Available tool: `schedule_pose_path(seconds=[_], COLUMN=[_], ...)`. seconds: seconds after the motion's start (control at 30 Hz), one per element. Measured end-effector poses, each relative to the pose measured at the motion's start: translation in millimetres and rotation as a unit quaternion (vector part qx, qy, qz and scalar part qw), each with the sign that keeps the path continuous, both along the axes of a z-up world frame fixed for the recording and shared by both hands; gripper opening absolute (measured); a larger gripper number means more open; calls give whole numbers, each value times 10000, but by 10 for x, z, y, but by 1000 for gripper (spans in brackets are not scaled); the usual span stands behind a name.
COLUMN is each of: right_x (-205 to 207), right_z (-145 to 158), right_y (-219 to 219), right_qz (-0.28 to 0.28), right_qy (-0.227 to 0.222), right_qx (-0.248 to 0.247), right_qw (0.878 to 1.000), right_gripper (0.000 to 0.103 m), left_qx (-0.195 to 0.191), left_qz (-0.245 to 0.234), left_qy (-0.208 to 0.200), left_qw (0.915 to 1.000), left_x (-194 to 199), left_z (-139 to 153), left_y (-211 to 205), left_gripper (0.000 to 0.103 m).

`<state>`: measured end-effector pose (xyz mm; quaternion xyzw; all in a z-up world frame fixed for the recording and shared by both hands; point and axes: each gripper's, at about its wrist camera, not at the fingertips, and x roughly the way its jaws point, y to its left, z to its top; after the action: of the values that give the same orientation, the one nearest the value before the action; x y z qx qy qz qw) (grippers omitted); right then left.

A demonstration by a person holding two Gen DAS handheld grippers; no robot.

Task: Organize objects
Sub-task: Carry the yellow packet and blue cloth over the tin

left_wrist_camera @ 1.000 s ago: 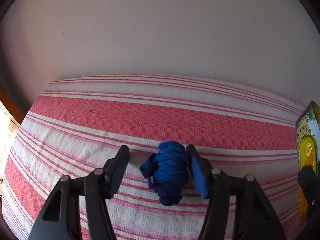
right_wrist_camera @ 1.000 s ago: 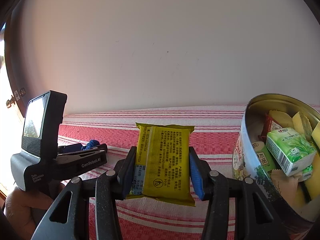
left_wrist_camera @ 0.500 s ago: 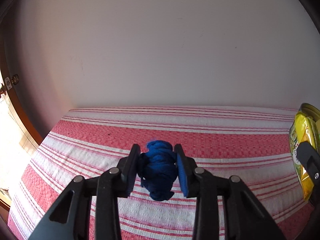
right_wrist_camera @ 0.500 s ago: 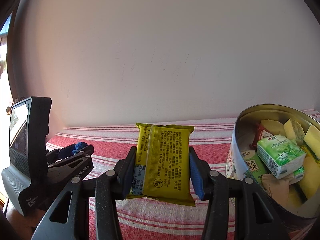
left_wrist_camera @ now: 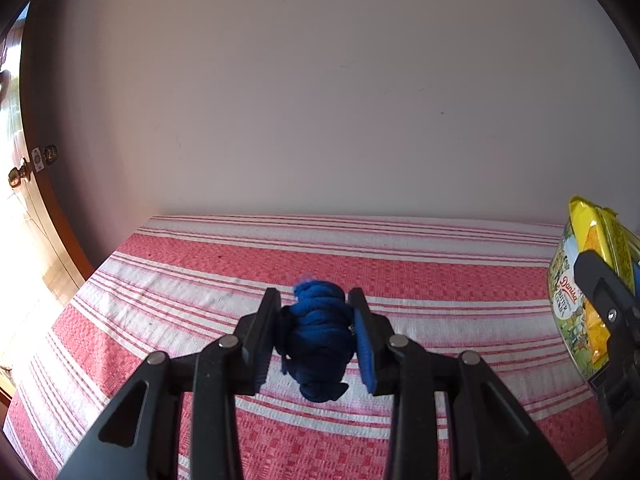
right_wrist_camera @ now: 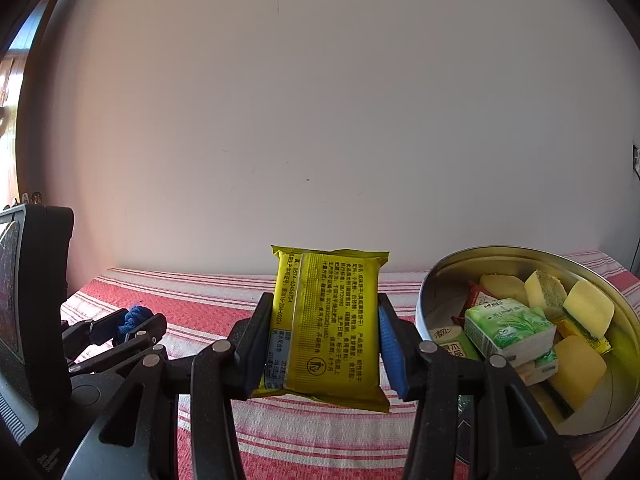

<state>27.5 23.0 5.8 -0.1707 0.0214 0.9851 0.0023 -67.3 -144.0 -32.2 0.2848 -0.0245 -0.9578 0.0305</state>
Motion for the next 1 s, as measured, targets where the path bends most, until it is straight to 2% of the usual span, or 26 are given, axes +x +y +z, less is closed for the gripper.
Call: schedule_pose_path(seconds=[0.2, 0.4, 0.5, 1.0], right_x=[-20, 230, 248, 538], right_z=[-14, 16, -60, -59], right_y=[195, 277, 396, 787], right_qz=[-30, -10, 26, 40], right_qy=[-80, -80, -99, -92], right_qx=[-49, 35, 65, 230], right_qw=[10000, 10000, 9999, 9997], right_gripper=[51, 51, 51, 51], left_qx=[132, 210, 191, 220], left_qz=[-7, -23, -43, -303], left_qy=[-2, -2, 19, 88], left_qw=[9999, 9998, 9998, 9993], left_x=[138, 244, 352, 650], left_z=[-25, -49, -8, 21], left_y=[5, 4, 132, 493], left_gripper=[34, 34, 34, 34])
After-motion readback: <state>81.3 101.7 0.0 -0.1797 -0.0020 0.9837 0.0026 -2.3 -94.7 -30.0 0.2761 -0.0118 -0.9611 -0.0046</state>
